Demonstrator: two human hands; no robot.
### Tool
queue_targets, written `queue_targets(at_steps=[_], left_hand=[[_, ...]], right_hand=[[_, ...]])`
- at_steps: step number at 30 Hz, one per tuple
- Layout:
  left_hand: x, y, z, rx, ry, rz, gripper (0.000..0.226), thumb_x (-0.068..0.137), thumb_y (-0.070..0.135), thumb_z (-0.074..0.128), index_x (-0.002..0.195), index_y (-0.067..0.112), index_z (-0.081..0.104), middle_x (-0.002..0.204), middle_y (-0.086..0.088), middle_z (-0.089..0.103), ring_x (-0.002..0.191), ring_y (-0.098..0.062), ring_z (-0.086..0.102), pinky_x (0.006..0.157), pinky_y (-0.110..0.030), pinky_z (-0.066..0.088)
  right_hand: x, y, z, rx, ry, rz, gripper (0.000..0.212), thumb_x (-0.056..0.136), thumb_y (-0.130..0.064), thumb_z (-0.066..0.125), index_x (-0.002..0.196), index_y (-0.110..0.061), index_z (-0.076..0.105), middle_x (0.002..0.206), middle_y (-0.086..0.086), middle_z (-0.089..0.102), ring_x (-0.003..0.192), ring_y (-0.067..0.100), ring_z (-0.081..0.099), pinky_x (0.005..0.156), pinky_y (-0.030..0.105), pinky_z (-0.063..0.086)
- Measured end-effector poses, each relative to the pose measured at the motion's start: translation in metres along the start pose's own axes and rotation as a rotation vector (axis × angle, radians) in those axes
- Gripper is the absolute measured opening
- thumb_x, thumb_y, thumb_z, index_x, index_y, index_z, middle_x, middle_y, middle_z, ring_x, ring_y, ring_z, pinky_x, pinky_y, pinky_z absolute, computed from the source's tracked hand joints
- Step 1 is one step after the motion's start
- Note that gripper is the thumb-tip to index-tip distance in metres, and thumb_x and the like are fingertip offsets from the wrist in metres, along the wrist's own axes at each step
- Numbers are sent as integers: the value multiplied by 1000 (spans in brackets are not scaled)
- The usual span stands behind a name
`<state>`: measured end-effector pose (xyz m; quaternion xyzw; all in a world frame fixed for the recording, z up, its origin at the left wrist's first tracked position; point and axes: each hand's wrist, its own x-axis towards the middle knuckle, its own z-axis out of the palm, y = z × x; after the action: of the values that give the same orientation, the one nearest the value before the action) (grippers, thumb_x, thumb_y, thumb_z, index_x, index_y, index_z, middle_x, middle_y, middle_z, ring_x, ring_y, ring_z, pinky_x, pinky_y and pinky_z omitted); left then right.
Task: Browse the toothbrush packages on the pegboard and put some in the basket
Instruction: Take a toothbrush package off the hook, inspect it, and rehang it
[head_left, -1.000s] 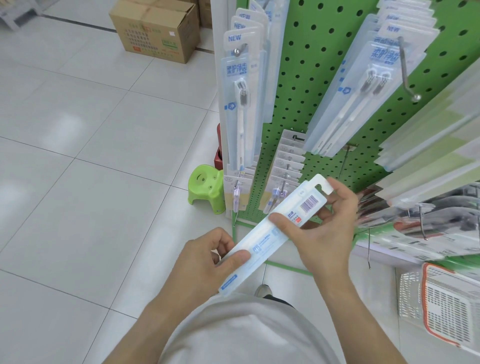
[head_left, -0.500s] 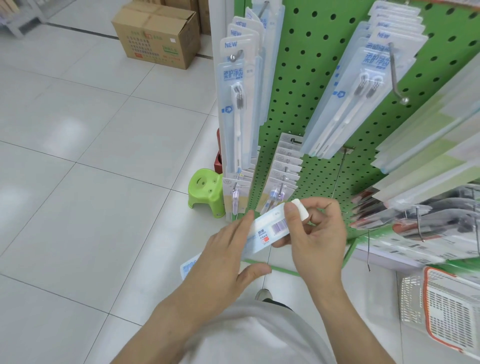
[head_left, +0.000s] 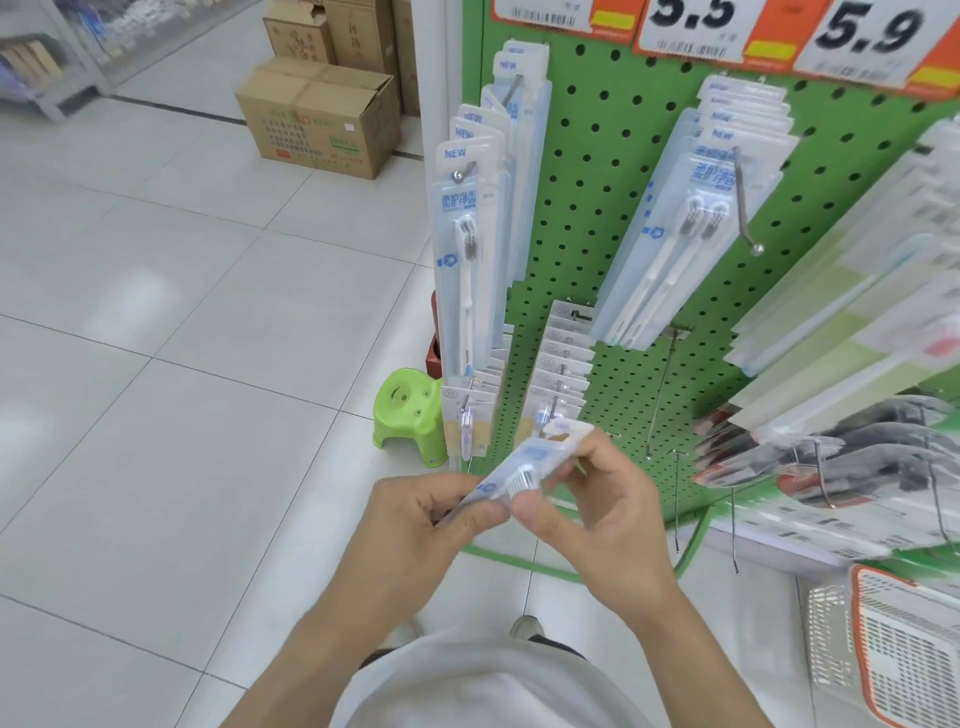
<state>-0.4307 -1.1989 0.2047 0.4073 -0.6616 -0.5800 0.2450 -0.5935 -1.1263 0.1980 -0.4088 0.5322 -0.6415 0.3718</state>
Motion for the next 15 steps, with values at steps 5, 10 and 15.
queue_targets(at_steps=[5, 10, 15], left_hand=[[3, 3, -1, -33, -21, -26, 29, 74, 55, 78, 70, 26, 76, 60, 2, 54, 57, -13, 40, 53, -22, 30], [1, 3, -6, 34, -152, -66, 37, 77, 61, 77, 84, 25, 71, 73, -5, 69, 63, -17, 60, 61, -28, 47], [3, 8, -5, 63, -144, 16, 42, 87, 63, 62, 107, 26, 67, 83, 5, 73, 72, -10, 66, 65, -32, 52]], right_hand=[[10, -19, 2, 107, -125, 81, 38, 77, -47, 84, 104, -23, 73, 103, 8, 78, 94, 23, 73, 86, 34, 56], [29, -48, 10, 114, 92, -75, 32, 72, -34, 88, 96, -20, 72, 90, 2, 79, 79, 12, 73, 71, 23, 56], [38, -61, 28, -2, 82, -153, 28, 77, -39, 85, 98, -27, 71, 89, -2, 78, 77, 12, 72, 70, 26, 57]])
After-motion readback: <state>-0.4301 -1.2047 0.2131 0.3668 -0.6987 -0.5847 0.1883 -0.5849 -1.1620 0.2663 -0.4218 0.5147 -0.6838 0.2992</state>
